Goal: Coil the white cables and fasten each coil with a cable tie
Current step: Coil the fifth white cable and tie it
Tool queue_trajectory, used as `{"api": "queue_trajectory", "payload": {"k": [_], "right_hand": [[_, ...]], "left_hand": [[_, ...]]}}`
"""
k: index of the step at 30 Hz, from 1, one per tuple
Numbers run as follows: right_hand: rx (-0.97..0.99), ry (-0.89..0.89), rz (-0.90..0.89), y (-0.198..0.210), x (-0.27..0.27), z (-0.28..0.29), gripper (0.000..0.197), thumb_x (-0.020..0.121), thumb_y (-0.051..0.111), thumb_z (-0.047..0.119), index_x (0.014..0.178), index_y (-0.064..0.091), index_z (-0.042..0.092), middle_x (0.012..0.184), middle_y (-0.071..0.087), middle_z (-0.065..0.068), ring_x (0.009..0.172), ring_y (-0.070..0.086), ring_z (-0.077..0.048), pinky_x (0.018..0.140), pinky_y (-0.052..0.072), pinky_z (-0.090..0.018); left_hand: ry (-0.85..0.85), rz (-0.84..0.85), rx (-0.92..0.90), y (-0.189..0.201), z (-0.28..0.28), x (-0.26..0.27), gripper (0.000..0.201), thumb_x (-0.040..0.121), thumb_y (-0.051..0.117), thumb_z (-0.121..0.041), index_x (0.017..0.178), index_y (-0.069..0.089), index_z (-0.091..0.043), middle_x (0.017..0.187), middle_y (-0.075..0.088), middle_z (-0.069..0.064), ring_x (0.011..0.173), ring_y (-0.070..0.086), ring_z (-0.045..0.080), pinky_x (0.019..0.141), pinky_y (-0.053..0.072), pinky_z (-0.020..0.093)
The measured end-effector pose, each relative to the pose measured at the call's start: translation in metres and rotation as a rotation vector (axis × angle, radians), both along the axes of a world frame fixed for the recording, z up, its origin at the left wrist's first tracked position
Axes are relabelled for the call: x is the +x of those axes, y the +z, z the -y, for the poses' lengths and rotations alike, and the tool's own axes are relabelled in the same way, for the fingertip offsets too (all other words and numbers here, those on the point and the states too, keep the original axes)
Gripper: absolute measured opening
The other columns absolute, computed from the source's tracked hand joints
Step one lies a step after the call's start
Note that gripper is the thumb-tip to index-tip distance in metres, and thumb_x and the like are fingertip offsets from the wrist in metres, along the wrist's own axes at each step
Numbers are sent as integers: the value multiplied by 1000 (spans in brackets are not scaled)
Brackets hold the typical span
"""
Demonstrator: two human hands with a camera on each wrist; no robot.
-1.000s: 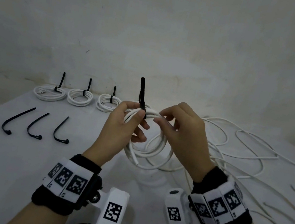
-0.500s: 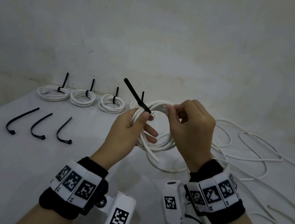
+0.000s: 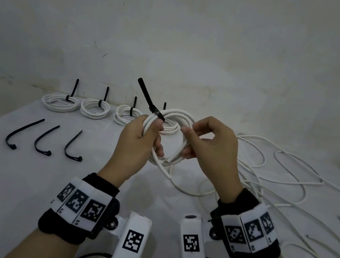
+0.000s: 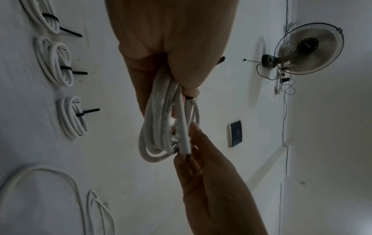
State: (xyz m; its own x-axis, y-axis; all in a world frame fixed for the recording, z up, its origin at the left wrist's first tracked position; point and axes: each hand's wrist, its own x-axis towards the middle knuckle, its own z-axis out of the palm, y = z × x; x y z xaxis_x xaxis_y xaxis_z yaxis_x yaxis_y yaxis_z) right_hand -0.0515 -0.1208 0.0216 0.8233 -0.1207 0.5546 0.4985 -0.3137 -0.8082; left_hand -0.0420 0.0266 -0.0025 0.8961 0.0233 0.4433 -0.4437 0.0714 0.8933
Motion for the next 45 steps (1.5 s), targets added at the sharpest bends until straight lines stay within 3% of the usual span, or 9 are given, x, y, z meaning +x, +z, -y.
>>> {"api": "queue_trajectory", "payload": {"k": [5,9,13,16,23,31,36,40,45], "right_hand": [[3,-27,55,-5,-3,-8,18,86,68,11,82,54,1,68,61,-12,49,65,-18,49,56,-28],[-198,-120,96,-11,1,-4,25,77,77,18,72,54,9,62,58,2,54,55,-6,54,45,-14],[-128,-25,7,-11,5,7,29,69,82,22,77,54,17,86,59,-1,68,58,-3,63,43,-10],[25,126,-111,-13,6,15,40,68,81,28,100,56,22,105,61,2,86,65,-7,74,50,-19],[-39,243,-60,-29,9,2,47,94,56,21,139,46,18,134,56,3,121,56,-17,101,46,-45],[49,252,-41,-30,5,-1,40,94,51,0,132,54,14,128,60,3,115,60,-19,95,50,-38],[214,356,-74,-27,4,5,54,87,58,-1,130,54,31,105,63,-10,90,62,-23,84,50,-35],[365,407,-44,-24,4,9,55,89,50,-10,126,54,31,117,63,1,102,61,-8,93,48,-30],[469,489,-80,-23,3,15,50,87,51,-6,124,54,28,114,65,2,101,63,-12,86,53,-25]], "left_hand": [[73,32,2,2,0,-2,31,94,48,-35,79,52,-9,43,46,-6,39,49,12,51,52,38],[90,23,-7,2,-3,-1,30,93,50,-36,75,55,-12,40,44,-5,37,47,11,46,50,28],[22,-19,-45,3,-4,1,31,94,49,-34,74,55,-11,40,41,-6,36,43,11,44,48,25],[-44,-35,-65,6,-7,1,36,89,47,-42,75,55,-10,41,39,-7,36,42,10,45,48,27],[-134,-74,-92,6,-6,-2,48,83,37,-53,81,58,-9,55,40,-1,48,42,9,56,48,24],[-84,-101,30,-1,-13,10,34,102,32,-30,89,62,-22,76,45,0,73,42,12,78,35,33],[-152,-139,-105,-3,-7,13,27,100,38,-26,95,62,-13,71,50,-1,63,47,8,68,42,25],[-375,-159,-145,-2,-14,12,19,94,45,-22,104,59,-14,81,66,-1,78,64,12,74,54,29],[-494,-23,-32,-7,-24,13,56,73,76,-6,123,52,-14,91,70,-1,92,68,19,82,54,30]]}}
